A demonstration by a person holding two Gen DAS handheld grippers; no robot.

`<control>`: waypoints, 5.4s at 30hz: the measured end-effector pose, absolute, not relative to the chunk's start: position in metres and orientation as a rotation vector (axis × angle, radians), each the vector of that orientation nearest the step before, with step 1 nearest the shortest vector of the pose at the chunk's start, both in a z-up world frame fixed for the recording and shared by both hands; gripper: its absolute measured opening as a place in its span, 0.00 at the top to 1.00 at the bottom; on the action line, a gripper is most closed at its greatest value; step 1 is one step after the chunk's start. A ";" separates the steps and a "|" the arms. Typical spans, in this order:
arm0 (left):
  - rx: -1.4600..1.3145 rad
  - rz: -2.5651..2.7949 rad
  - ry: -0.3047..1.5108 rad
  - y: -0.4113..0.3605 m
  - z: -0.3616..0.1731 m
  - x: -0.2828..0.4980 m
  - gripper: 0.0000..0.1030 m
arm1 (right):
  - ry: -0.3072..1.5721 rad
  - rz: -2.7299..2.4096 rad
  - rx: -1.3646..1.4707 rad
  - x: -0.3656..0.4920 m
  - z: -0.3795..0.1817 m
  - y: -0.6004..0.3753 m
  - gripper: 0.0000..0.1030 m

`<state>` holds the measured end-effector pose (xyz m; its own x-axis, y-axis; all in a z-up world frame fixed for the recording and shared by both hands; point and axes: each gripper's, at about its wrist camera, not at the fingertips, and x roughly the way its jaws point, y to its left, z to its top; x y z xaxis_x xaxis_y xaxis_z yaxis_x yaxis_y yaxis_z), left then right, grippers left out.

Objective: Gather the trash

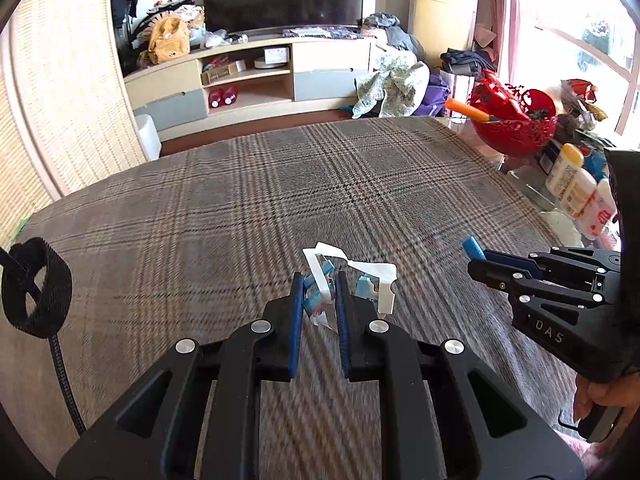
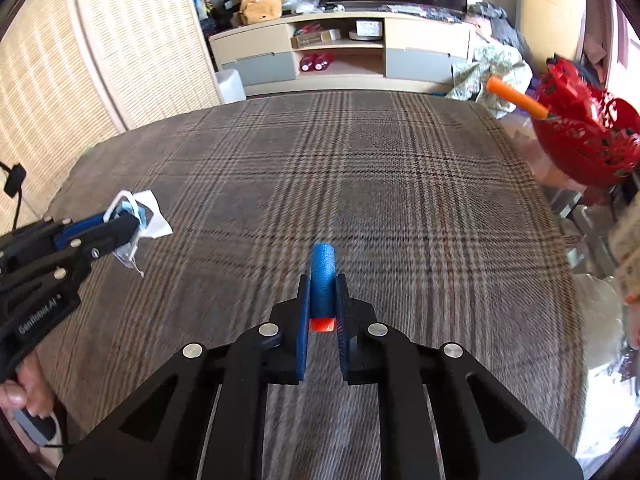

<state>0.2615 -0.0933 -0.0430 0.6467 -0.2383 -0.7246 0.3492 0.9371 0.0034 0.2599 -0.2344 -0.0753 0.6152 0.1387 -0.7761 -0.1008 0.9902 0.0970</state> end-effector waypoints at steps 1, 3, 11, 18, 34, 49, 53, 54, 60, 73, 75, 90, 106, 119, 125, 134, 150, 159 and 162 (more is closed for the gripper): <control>0.146 -0.335 0.795 -0.091 -0.040 0.254 0.86 | 0.892 0.140 0.039 0.252 -0.072 -0.232 0.87; 0.137 -0.338 0.784 -0.083 -0.034 0.237 0.86 | 0.883 0.147 0.028 0.236 -0.066 -0.226 0.87; 0.095 -0.348 0.739 -0.046 -0.025 0.149 0.86 | 0.832 0.183 -0.028 0.156 -0.049 -0.191 0.87; 0.088 -0.356 0.725 -0.026 -0.038 0.080 0.86 | 0.802 0.216 -0.044 0.088 -0.053 -0.170 0.87; 0.028 -0.320 0.808 -0.011 -0.145 -0.005 0.86 | 0.892 0.261 0.109 0.029 -0.160 -0.174 0.87; 0.029 -0.366 1.029 -0.031 -0.239 0.010 0.86 | 1.006 0.277 0.186 0.044 -0.230 -0.158 0.87; 0.015 -0.384 1.054 -0.031 -0.248 0.015 0.86 | 1.032 0.280 0.191 0.049 -0.239 -0.156 0.87; 0.010 -0.386 1.058 -0.031 -0.249 0.016 0.85 | 1.038 0.278 0.193 0.050 -0.241 -0.155 0.85; -0.001 -0.354 1.051 -0.022 -0.252 0.024 0.56 | 1.046 0.221 0.174 0.057 -0.245 -0.158 0.57; 0.017 -0.292 0.923 0.009 -0.208 0.017 0.22 | 0.925 0.165 0.169 0.055 -0.208 -0.172 0.04; 0.012 -0.283 0.889 0.014 -0.197 0.014 0.18 | 0.885 0.166 0.179 0.050 -0.197 -0.175 0.03; -0.012 -0.124 0.499 0.023 -0.082 -0.001 0.08 | 0.566 0.018 0.093 0.019 -0.113 -0.175 0.03; 0.026 -0.002 0.219 0.019 0.012 -0.051 0.08 | 0.268 -0.028 -0.034 -0.031 -0.014 -0.159 0.03; 0.066 0.013 0.189 0.014 0.005 -0.078 0.08 | 0.262 -0.060 -0.008 -0.048 -0.024 -0.158 0.03; 0.053 0.031 0.207 0.020 0.000 -0.074 0.08 | 0.227 -0.070 0.017 -0.055 -0.021 -0.161 0.03; 0.050 0.036 0.214 0.023 -0.001 -0.074 0.08 | 0.227 -0.074 0.037 -0.053 -0.022 -0.164 0.03; 0.044 0.034 0.218 0.024 0.001 -0.074 0.08 | 0.235 -0.067 0.041 -0.053 -0.022 -0.166 0.03; 0.038 0.037 0.222 0.025 0.002 -0.073 0.08 | 0.239 -0.062 0.038 -0.052 -0.023 -0.164 0.03; 0.035 0.039 0.219 0.025 0.002 -0.074 0.08 | 0.240 -0.062 0.038 -0.052 -0.023 -0.163 0.03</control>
<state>-0.0740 0.0253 0.0023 0.9753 0.0424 -0.2169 -0.0347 0.9986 0.0392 -0.0521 -0.1628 -0.0228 0.9696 -0.0567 -0.2382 0.0656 0.9974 0.0298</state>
